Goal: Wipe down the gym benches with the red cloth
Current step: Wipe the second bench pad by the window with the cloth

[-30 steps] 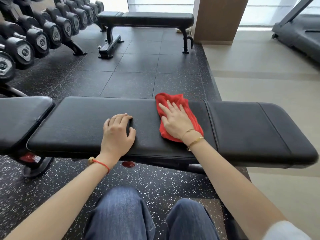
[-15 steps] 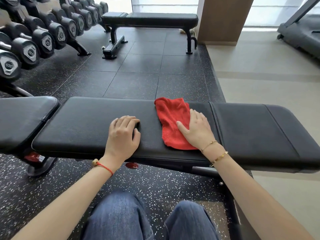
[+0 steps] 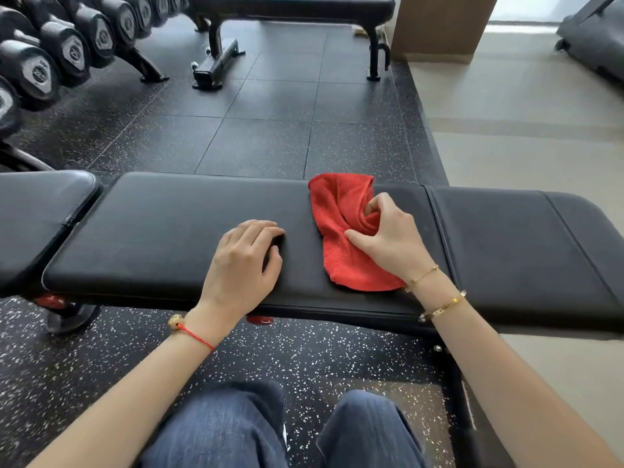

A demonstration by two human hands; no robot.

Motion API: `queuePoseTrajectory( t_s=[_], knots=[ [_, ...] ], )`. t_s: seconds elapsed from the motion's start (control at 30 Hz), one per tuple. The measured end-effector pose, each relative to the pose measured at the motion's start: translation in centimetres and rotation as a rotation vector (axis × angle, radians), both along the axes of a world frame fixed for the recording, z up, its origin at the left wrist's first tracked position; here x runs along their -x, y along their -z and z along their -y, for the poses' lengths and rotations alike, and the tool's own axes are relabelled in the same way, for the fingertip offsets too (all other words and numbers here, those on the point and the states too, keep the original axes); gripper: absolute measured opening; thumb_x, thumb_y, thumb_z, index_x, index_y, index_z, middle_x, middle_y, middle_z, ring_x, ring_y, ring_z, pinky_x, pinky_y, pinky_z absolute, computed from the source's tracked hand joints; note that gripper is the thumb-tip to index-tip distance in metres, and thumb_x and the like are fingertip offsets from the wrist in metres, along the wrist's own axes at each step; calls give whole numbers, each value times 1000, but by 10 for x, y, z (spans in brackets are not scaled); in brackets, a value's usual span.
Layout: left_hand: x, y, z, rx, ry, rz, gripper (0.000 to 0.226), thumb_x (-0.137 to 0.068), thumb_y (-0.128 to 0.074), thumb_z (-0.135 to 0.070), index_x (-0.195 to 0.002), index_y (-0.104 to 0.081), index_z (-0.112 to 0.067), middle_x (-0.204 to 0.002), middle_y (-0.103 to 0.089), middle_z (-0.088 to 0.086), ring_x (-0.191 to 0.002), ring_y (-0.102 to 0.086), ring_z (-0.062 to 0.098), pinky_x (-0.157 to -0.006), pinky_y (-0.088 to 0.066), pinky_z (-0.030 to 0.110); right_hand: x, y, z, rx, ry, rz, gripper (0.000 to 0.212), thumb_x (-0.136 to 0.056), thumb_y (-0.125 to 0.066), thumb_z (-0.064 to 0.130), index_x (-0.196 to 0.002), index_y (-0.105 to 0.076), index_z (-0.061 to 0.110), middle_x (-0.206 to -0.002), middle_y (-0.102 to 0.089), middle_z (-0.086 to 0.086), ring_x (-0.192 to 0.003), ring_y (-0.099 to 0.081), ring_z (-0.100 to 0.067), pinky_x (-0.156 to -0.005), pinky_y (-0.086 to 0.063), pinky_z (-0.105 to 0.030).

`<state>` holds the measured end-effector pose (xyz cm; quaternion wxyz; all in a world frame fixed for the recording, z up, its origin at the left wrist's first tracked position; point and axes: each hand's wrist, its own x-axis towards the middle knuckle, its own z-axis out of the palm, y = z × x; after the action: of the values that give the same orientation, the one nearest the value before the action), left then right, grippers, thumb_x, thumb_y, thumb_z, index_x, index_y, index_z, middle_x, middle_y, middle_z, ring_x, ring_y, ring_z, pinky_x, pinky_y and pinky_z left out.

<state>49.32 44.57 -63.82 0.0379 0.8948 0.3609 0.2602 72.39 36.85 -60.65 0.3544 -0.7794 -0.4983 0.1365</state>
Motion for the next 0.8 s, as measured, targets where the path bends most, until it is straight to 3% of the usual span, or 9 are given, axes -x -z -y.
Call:
queuePoseTrajectory(
  t_s=[0.17,0.3,0.4,0.57,0.8],
  knots=[
    [-3,-15,-3,62,-26,-15,30,-86,-59,-9,-115,-68,-11,-119,-68,1,-117,-61,24,-102,-47,42,-9,-12,-17,169,12,-255,55,-69,-83,21,-114,-51,13,-101,-56,6,-92,-52,-10,-68,-31,-13],
    [-6,-51,3,150,-56,-24,31,-84,-62,-5,-113,-68,-11,-117,-68,1,-115,-62,24,-100,-48,42,5,-36,-15,319,14,-464,38,-71,-79,12,-104,-61,8,-89,-64,4,-78,-58,-10,-68,-45,-23],
    [-1,-92,13,222,-88,-36,31,-83,-62,-2,-112,-68,-12,-118,-68,2,-115,-62,24,-100,-47,41,24,-68,-3,317,12,-527,36,-72,-75,6,-105,-60,8,-94,-66,-2,-83,-61,-16,-73,-47,-25],
    [14,-183,34,259,-71,-59,33,-83,-62,1,-113,-69,-11,-118,-68,2,-115,-62,25,-102,-47,42,54,-157,26,278,-65,-568,45,-72,-73,8,-109,-49,14,-104,-65,-2,-98,-62,-19,-91,-48,-40],
    [29,-340,55,289,9,-72,34,-84,-60,2,-115,-68,-9,-118,-68,3,-116,-62,24,-104,-46,42,71,-312,70,263,-43,-641,45,-73,-74,7,-109,-49,20,-101,-65,7,-95,-63,-10,-89,-49,-31]
  ],
)
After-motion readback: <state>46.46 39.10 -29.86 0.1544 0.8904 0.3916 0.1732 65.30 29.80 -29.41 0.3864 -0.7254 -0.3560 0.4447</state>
